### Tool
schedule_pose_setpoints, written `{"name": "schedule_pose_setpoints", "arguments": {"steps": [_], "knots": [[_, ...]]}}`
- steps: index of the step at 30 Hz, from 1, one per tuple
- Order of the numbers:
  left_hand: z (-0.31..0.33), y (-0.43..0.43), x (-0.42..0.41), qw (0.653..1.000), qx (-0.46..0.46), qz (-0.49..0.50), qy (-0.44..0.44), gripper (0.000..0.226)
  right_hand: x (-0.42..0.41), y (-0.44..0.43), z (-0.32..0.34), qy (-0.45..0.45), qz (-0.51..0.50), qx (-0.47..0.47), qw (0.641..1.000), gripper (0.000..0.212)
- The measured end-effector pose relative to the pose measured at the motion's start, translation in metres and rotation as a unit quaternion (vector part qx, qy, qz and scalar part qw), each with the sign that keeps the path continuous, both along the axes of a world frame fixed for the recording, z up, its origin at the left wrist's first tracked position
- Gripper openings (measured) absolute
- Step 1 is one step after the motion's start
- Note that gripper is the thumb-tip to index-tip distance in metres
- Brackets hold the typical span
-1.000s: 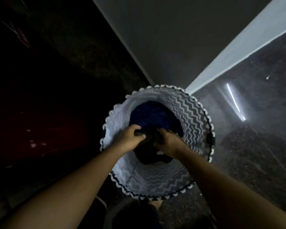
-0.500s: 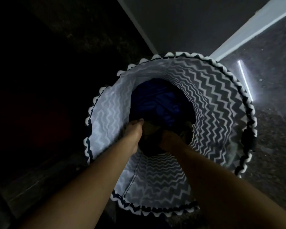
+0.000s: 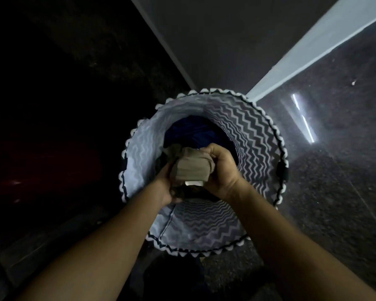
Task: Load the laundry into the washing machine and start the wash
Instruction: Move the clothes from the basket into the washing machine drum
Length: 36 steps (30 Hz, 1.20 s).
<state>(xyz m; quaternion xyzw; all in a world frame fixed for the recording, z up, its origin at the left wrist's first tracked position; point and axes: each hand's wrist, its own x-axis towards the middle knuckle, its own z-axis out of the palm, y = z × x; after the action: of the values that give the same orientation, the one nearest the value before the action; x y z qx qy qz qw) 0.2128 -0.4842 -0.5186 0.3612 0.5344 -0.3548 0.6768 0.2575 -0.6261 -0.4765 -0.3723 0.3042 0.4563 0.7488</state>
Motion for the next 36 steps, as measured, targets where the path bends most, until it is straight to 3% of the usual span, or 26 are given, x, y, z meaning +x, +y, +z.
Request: {"name": "schedule_pose_setpoints", "arguments": {"steps": [3,5,7,10,12,17,25,29,36], "knots": [[0.037,0.003,0.005,0.997,-0.059,0.029,-0.035,0.041,0.002,-0.012,0.044,-0.014,-0.019,0.072,0.997,0.027],[0.069,0.002,0.014,0.995,-0.077,0.042,-0.052,0.032,0.007,-0.022,0.071,-0.025,-0.026,0.06,0.998,0.036],[0.099,-0.001,0.024,0.992,-0.094,0.034,-0.076,0.032,0.01,-0.033,0.094,-0.057,-0.006,-0.036,0.998,0.044],[0.162,0.0,0.027,0.988,-0.06,-0.007,-0.145,0.032,0.005,-0.051,0.131,-0.131,0.017,-0.24,0.962,0.025],[0.206,0.0,0.027,0.982,-0.061,-0.02,-0.179,0.033,-0.002,-0.062,0.158,-0.149,0.025,-0.278,0.949,0.022],[0.335,-0.004,0.017,0.961,-0.097,-0.044,-0.254,0.041,-0.026,-0.07,0.255,-0.169,0.081,-0.238,0.953,0.045],[0.53,0.012,0.0,0.915,-0.094,-0.037,-0.391,0.035,-0.05,-0.04,0.391,-0.207,0.067,-0.196,0.956,0.031],[0.602,0.048,-0.012,0.888,-0.074,-0.008,-0.453,0.036,-0.046,-0.009,0.453,-0.234,0.024,-0.143,0.961,0.036],[0.703,0.135,-0.038,0.841,0.024,0.045,-0.538,0.035,-0.021,0.074,0.56,-0.284,-0.007,0.083,0.955,0.071]]}}
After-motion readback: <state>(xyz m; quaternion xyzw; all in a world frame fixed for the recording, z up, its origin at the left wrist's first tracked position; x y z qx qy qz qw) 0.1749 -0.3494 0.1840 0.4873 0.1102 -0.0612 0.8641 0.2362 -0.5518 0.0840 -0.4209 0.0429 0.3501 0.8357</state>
